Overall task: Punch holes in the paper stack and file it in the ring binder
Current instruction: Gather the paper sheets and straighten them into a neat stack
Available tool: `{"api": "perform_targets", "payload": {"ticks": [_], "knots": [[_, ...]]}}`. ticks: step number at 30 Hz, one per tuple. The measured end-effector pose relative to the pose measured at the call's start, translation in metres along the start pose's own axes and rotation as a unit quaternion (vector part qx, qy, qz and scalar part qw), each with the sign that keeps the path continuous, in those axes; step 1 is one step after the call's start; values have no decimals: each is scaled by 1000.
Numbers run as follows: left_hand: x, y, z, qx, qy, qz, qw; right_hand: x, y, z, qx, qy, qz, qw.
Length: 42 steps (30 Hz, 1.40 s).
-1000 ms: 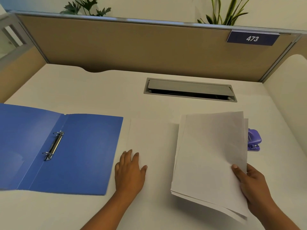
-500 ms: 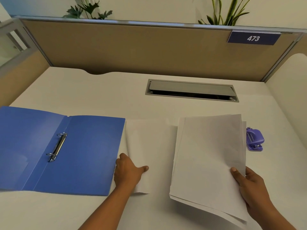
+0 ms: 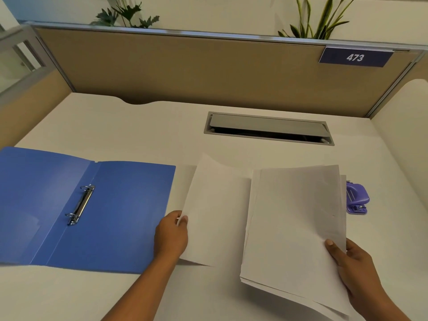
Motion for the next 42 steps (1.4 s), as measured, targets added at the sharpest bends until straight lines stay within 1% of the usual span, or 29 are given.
{"api": "perform_targets", "payload": {"ticks": [6,9,11,15,19,22,26,27,28,30,31,32,34,37,39,42], "knots": [[-7,33,-20,72,-53,-83,992,-4,-2,-4,-1,-1,6,1000],[-11,46,-28,120,-64,-93,986,-4,-5,-2,1,2,12,1000],[-9,49,-36,156,-66,-81,982,-3,-8,0,-2,1,20,1000],[13,42,-56,238,-38,-21,970,-1,-18,9,-2,2,40,999],[41,21,-69,263,-4,36,964,3,-34,22,-10,16,65,998],[61,6,-75,235,-15,83,968,6,-45,32,-20,23,91,995],[68,-5,-77,135,-15,109,985,17,-55,48,-44,33,143,988],[66,-4,-78,140,0,125,982,20,-57,52,-50,36,153,986],[64,-4,-79,171,25,155,973,23,-57,56,-54,40,161,985],[60,-5,-82,231,73,236,941,26,-58,61,-60,54,164,983],[59,-6,-84,235,73,266,932,24,-59,61,-64,57,160,983],[59,-7,-86,229,57,278,931,27,-60,65,-67,57,153,984],[59,-9,-89,223,23,267,937,30,-60,70,-62,70,153,984],[59,-12,-92,246,-6,246,937,27,-62,75,-61,127,181,973],[57,-14,-99,251,-52,228,939,24,-60,83,-75,154,179,969],[56,-13,-118,257,-143,189,937,23,-61,107,-78,205,166,961]]}}
Point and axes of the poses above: each hand's wrist, its own x-axis away from the middle knuckle, its own y-axis out of the back of the hand, z = x × y, the point moved 3 cm from there along -x, towards the middle knuckle, and after that the axes turned 5 degrees about x, right-handed, at the moved point
